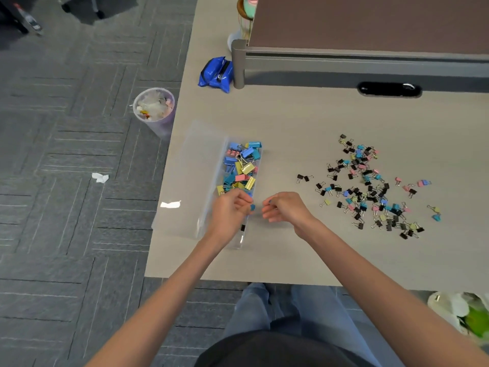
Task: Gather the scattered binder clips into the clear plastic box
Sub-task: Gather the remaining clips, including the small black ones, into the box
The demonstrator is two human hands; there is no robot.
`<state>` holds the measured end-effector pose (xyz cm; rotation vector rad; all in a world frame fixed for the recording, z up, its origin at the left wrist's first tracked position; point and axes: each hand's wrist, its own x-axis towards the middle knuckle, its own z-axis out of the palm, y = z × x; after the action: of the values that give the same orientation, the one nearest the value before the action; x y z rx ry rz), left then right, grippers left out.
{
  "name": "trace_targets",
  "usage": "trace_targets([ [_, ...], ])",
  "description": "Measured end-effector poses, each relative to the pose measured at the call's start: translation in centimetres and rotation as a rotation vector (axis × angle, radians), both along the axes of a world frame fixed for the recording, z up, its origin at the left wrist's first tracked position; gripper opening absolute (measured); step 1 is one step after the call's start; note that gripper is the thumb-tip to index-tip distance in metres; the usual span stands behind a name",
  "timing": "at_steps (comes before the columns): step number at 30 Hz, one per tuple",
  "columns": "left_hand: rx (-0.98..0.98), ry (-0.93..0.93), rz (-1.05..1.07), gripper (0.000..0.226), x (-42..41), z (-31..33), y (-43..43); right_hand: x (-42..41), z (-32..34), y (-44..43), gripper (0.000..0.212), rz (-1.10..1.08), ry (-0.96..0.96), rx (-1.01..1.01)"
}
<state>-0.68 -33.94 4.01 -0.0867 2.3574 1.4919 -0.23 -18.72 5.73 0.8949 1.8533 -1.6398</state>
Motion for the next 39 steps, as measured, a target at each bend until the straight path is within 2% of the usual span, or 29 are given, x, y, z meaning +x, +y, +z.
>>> trace_targets([
  [10, 0.024, -0.055, -0.208, 0.017, -0.2, -1.5, 11.7, 2.7, -1.8, 11.7, 0.018, -0.287, 0.028, 0.022],
  [16, -0.061, -0.075, -0.251, 0.019, -0.2, -3.7, 17.2, 5.3, -3.7, 18.4, 0.021, -0.369, 0.103, 0.177],
  [18, -0.136, 0.022, -0.311, 0.014, 0.1, -4.4, 18.9, 6.5, -4.8, 20.4, 0.020, -0.318, 0.153, 0.327],
  [20, -0.254, 0.188, -0.362, 0.036, 0.3, -5.1, 19.7, 7.9, -5.5, 21.9, 0.018, -0.196, 0.184, 0.568],
  [22, -0.387, 0.341, -0.400, 0.065, -0.1, -6.3, 20.0, 9.3, -6.2, 23.0, 0.021, -0.170, 0.235, 0.767],
  [25, -0.570, 0.374, -0.442, 0.091, -1.1, -8.0, 19.9, 10.6, -7.6, 24.7, 0.037, -0.180, 0.284, 0.987],
  [28, -0.700, 0.358, -0.443, 0.089, -2.1, -9.3, 19.9, 11.5, -9.1, 26.3, 0.065, -0.149, 0.122, 0.992],
  [31, -0.756, 0.319, -0.474, 0.081, -2.3, -10.1, 20.3, 11.8, -10.6, 27.1, 0.080, -0.100, 0.069, 0.970],
  [36, -0.745, 0.385, -0.609, 0.071, -0.2, -10.6, 22.8, 10.5, -12.3, 26.6, 0.076, 0.061, 0.103, 1.015],
  [39, -0.705, 0.405, -0.682, 0.066, 0.7, -10.8, 24.8, 9.1, -12.5, 25.9, 0.068, 0.166, 0.201, 1.032],
])
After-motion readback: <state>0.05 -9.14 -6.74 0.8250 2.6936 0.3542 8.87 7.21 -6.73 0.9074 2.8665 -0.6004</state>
